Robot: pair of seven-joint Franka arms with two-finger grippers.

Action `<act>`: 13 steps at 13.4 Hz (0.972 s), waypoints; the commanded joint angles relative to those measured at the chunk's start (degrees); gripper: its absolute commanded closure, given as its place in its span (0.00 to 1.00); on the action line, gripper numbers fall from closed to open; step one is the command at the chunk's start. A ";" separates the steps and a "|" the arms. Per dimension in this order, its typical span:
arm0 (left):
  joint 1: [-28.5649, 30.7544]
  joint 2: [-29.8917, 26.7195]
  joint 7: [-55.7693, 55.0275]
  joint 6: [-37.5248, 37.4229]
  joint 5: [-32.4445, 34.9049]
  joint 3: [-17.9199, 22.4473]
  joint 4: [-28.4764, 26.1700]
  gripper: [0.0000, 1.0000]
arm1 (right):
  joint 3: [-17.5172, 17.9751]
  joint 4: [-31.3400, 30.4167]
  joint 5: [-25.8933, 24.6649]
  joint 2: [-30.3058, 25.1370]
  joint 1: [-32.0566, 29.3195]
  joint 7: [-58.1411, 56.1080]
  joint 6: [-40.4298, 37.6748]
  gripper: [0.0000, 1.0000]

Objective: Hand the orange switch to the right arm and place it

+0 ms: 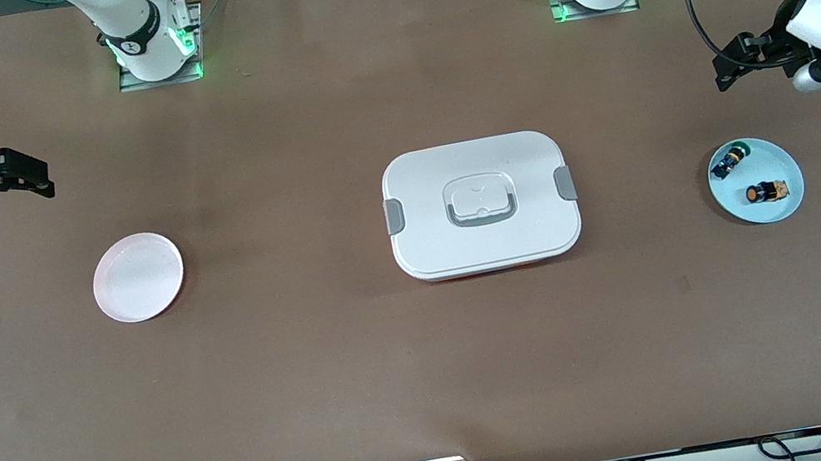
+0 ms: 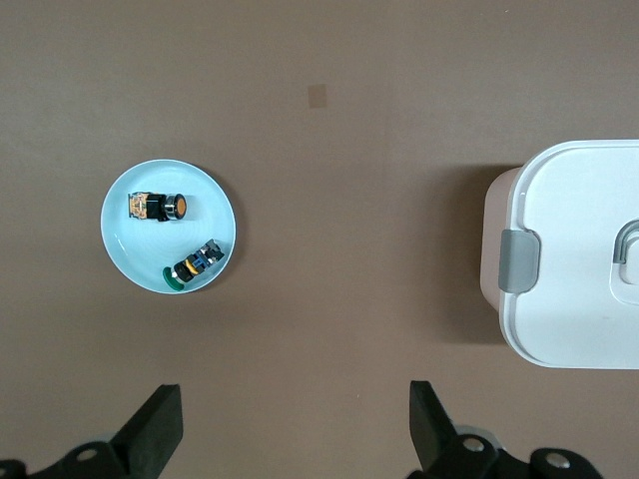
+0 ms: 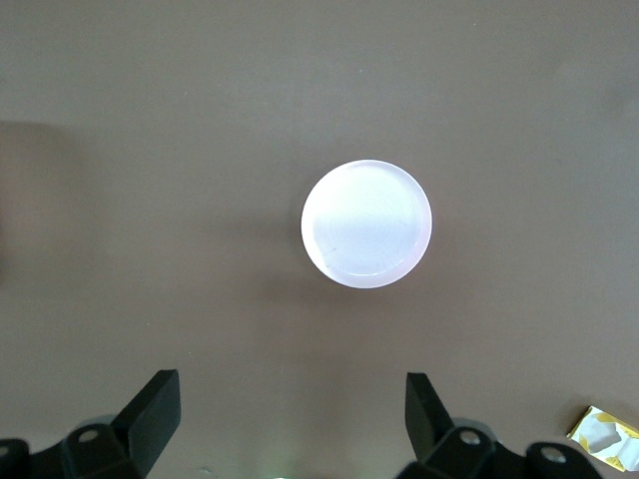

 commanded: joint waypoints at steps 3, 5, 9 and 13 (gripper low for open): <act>-0.53 0.54 -0.25 -1.43 -0.14 0.30 1.72 0.00 | 0.05 1.47 0.23 0.35 0.14 1.12 -1.71 0.00; -0.53 0.54 -0.25 -1.43 -0.14 0.30 1.72 0.00 | 0.05 1.47 0.23 0.44 0.05 1.12 -1.71 0.00; -0.53 0.54 -0.34 -1.43 -0.14 0.30 1.72 0.00 | -0.04 1.47 0.14 0.62 -0.21 1.12 -1.71 0.00; -0.53 0.54 -0.34 -1.52 -0.14 0.21 1.72 0.00 | -0.04 1.47 0.05 0.62 -0.04 1.12 -1.18 0.00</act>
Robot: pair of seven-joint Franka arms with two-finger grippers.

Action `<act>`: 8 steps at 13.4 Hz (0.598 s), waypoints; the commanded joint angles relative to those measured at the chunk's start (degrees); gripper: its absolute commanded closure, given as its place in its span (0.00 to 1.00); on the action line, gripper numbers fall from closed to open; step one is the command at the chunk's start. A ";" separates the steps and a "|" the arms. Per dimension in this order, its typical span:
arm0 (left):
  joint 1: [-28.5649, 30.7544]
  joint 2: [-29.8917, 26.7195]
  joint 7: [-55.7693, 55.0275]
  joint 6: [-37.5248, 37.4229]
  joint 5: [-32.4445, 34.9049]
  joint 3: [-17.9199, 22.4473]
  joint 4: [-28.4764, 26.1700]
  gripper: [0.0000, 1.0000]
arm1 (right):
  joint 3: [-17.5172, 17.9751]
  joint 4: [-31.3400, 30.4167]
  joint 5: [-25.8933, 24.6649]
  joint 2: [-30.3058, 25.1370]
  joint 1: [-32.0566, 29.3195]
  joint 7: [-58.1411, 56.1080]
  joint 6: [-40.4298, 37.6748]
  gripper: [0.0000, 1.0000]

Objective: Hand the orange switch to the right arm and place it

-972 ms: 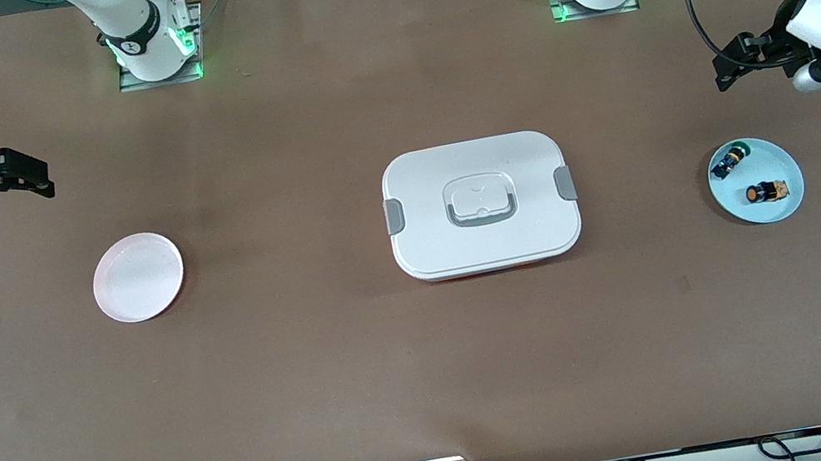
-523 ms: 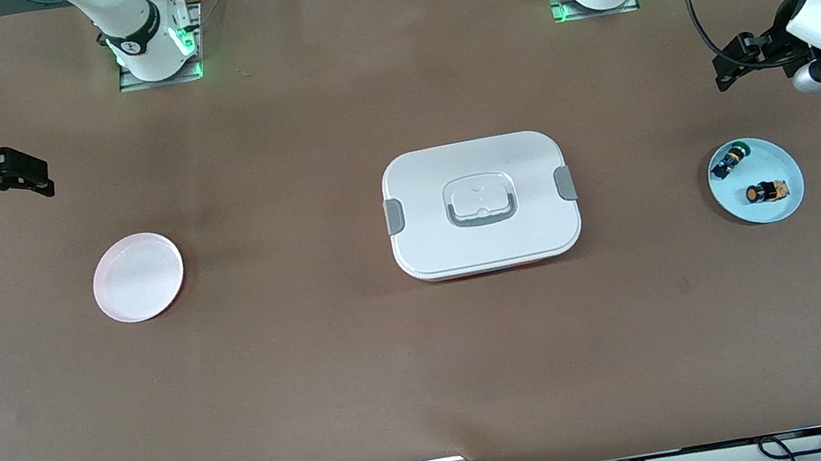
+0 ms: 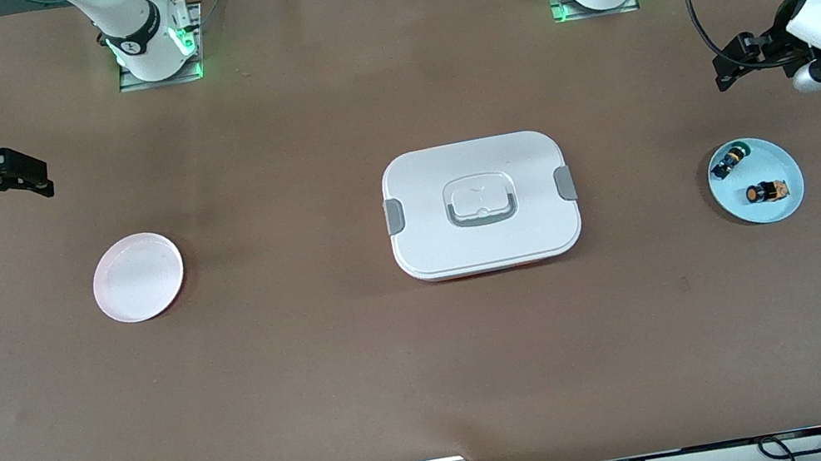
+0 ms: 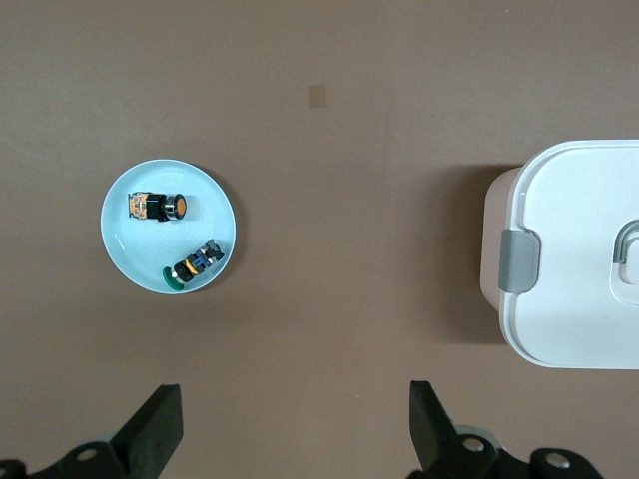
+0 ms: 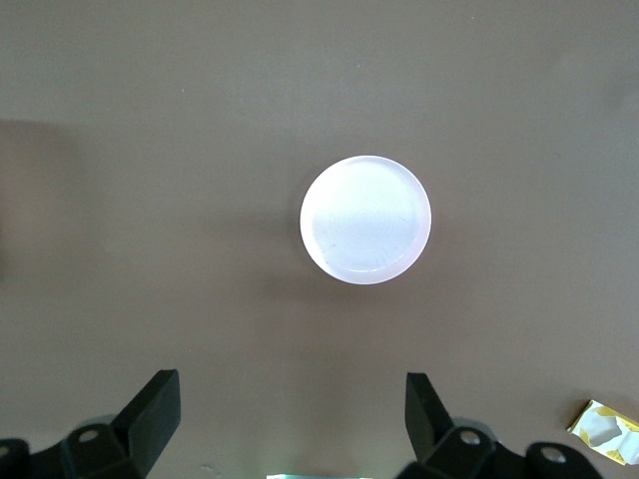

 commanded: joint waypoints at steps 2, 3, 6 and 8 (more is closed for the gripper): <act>-0.53 0.54 -0.34 -1.52 -0.14 0.21 1.72 0.00 | 0.02 1.38 0.14 0.55 -0.15 0.66 -1.14 0.00; -0.53 0.54 -0.34 -1.52 -0.14 0.21 1.72 0.00 | 0.02 1.38 0.14 0.64 -0.15 0.66 -1.32 0.00; -0.53 0.54 -0.34 -1.61 -0.14 0.21 1.72 0.00 | 0.02 1.38 0.05 0.55 -0.06 0.74 -0.79 0.00; -0.53 0.54 -0.34 -1.61 -0.14 0.21 1.72 0.00 | 0.02 1.38 0.05 0.64 0.03 0.74 -0.62 0.00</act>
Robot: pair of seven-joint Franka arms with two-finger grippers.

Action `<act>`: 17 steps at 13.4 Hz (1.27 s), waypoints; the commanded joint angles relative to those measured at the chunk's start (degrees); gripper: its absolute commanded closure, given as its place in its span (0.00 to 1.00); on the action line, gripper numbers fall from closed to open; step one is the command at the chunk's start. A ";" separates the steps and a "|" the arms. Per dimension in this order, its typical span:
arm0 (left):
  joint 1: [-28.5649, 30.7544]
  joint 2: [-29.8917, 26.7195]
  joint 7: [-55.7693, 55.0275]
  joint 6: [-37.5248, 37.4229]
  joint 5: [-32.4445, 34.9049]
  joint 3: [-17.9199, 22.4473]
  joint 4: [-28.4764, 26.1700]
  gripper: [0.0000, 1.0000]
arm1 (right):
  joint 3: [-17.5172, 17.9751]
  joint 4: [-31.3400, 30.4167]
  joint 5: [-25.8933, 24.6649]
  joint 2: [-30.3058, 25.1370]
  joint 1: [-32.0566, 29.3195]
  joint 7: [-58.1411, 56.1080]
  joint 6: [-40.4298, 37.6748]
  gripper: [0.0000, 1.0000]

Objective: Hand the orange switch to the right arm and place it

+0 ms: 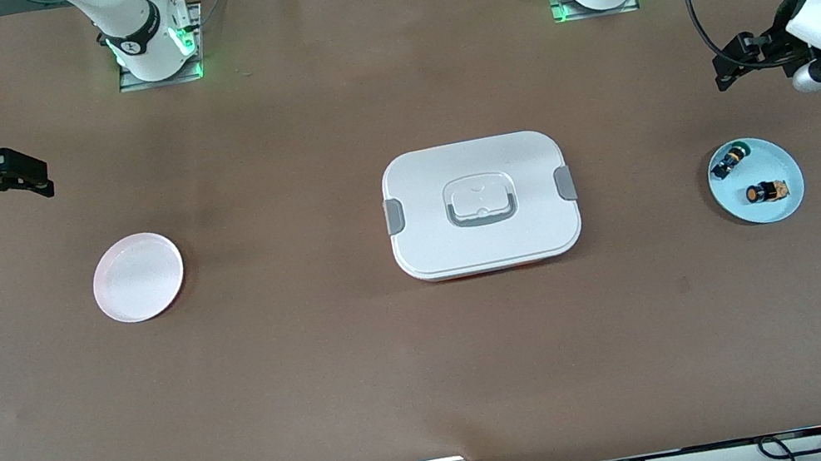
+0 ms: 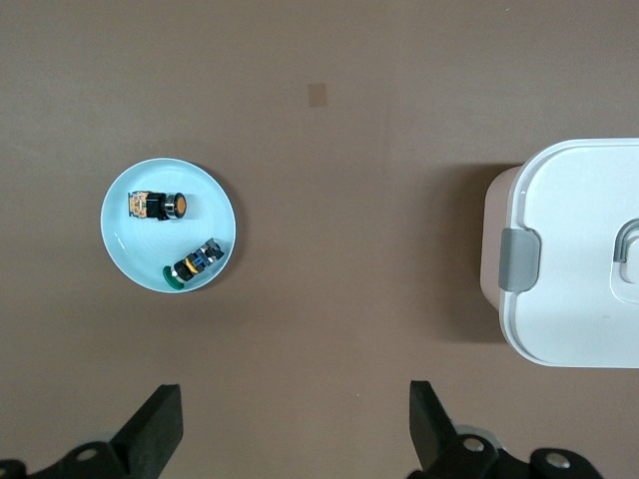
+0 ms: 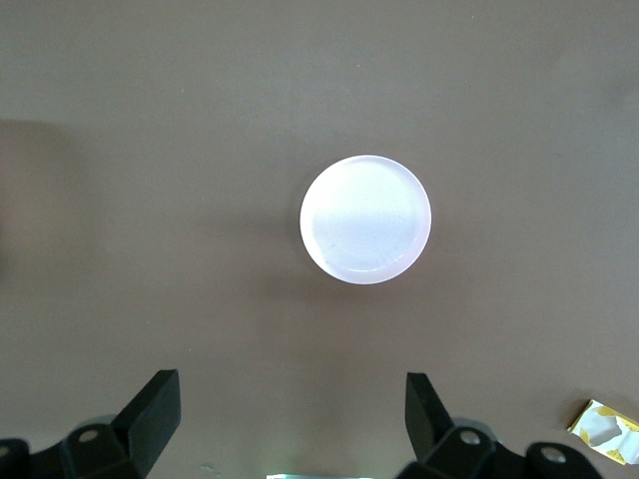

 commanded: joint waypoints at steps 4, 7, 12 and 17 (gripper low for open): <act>-0.53 0.54 -0.34 -1.61 -0.14 0.21 1.72 0.00 | 0.02 1.38 -0.04 0.97 0.12 0.73 -0.60 0.00; -0.53 0.63 -0.34 -1.61 -0.14 0.21 1.72 0.00 | 0.11 1.29 -0.56 1.32 0.12 0.73 -0.60 0.00; -0.53 1.94 -0.25 -3.36 -0.22 0.39 3.47 0.00 | 0.11 1.29 -1.00 4.30 0.29 0.73 -0.33 0.00; -0.97 9.58 -0.69 -11.34 -0.84 0.21 11.97 0.00 | 0.19 1.38 -6.19 6.07 5.74 1.26 0.46 0.00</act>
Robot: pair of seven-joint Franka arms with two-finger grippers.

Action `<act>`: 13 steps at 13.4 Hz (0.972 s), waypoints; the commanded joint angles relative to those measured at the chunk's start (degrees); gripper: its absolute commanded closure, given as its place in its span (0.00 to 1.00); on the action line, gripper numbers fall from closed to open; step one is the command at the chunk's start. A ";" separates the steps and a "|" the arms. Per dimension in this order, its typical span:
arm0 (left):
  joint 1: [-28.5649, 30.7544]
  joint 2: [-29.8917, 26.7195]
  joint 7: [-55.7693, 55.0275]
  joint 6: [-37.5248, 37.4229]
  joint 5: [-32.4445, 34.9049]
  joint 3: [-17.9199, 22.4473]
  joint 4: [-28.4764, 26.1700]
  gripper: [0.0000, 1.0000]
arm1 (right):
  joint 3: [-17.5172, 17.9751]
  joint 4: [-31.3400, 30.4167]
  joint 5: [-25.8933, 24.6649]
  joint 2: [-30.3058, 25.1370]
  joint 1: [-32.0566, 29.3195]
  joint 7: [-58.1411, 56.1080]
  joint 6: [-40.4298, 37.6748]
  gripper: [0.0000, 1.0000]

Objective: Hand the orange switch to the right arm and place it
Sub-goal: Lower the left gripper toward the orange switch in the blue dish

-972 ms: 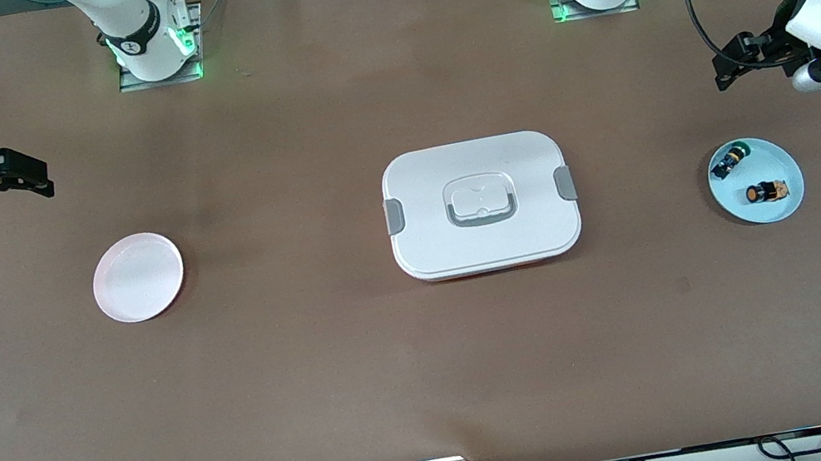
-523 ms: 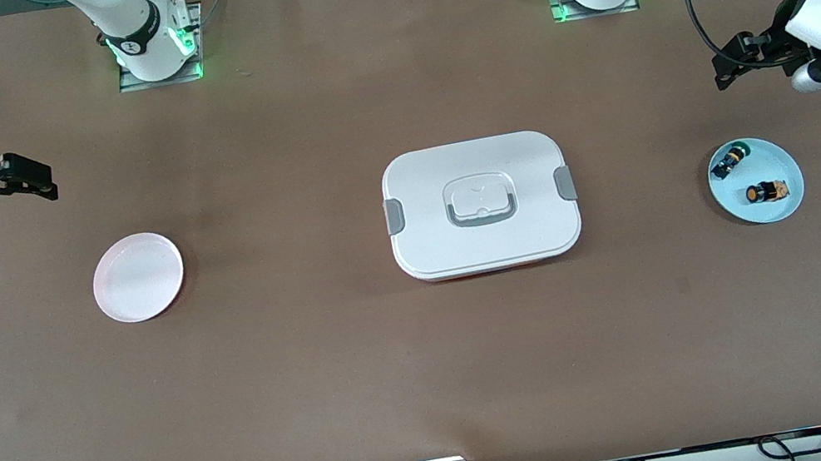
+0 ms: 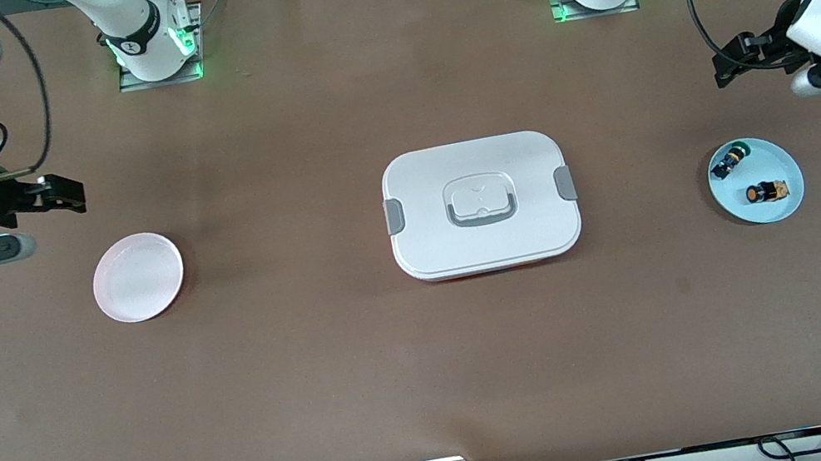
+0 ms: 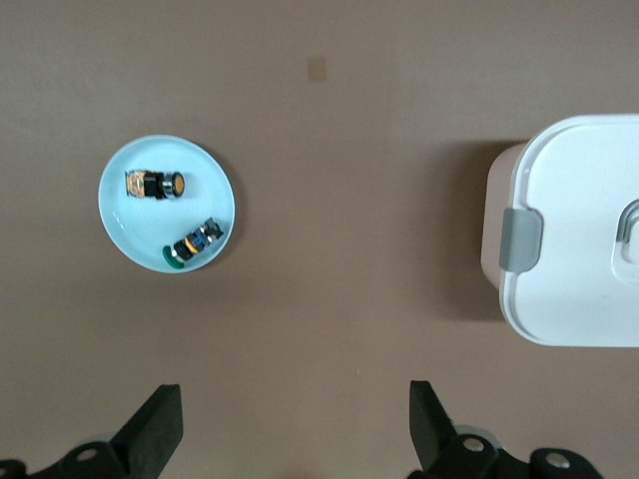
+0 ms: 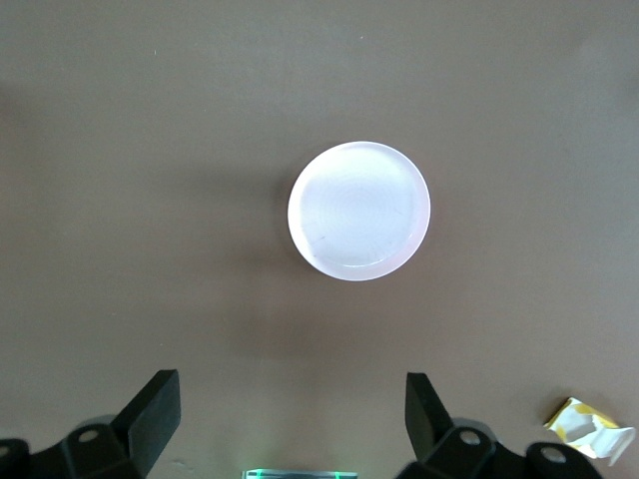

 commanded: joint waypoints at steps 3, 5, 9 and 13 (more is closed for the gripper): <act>-0.10 7.42 -0.42 -6.99 -0.92 0.31 9.12 0.00 | -0.12 1.26 -0.71 0.55 1.85 1.49 -0.17 0.00; -0.27 9.60 -0.42 -7.34 0.21 0.57 8.94 0.00 | -0.12 1.26 -0.44 0.64 1.85 1.49 -0.09 0.00; 2.79 10.67 0.81 -7.17 4.61 0.84 6.40 0.00 | -0.12 1.26 -0.36 0.64 1.85 1.49 0.27 0.00; 7.54 15.58 1.51 -4.38 4.61 0.84 3.68 0.00 | -0.29 1.17 2.28 0.64 1.59 1.40 0.18 0.00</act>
